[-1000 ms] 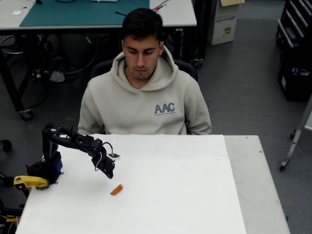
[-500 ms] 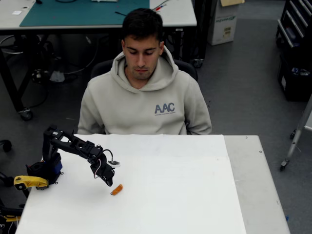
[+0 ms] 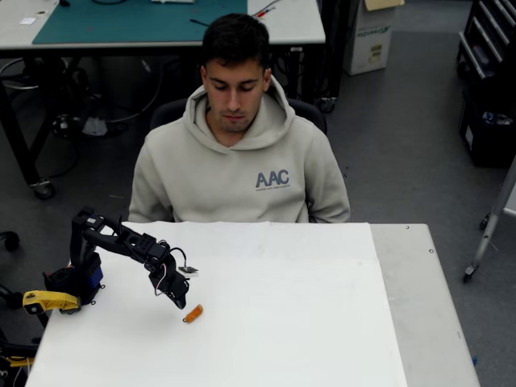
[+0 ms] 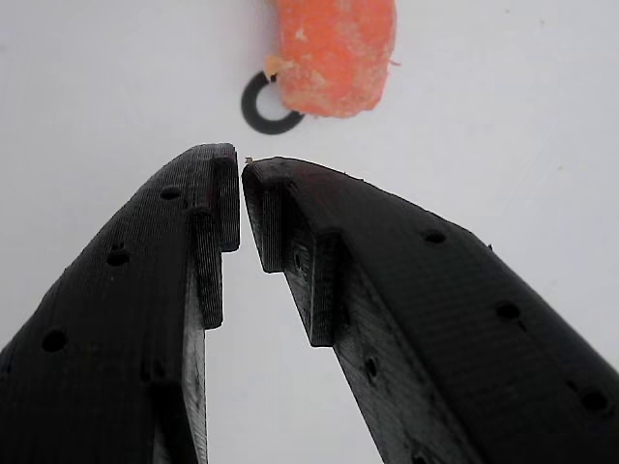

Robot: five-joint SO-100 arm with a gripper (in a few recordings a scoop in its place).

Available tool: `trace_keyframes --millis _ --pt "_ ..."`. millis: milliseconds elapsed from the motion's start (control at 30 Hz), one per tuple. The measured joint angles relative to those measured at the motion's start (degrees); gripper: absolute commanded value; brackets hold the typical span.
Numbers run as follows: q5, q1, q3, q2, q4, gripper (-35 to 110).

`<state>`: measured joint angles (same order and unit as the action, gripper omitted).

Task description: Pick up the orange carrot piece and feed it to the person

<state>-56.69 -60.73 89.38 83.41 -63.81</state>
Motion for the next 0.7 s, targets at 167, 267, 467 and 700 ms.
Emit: trace_keyframes --millis 167,267,467,700 --pt "0.0 0.2 0.0 0.0 0.3 -3" --pt "0.0 0.6 0.0 0.0 0.4 -2" --pt "0.0 1.1 0.0 0.0 0.4 -2" --pt "-0.7 1.2 0.0 0.0 0.4 6"
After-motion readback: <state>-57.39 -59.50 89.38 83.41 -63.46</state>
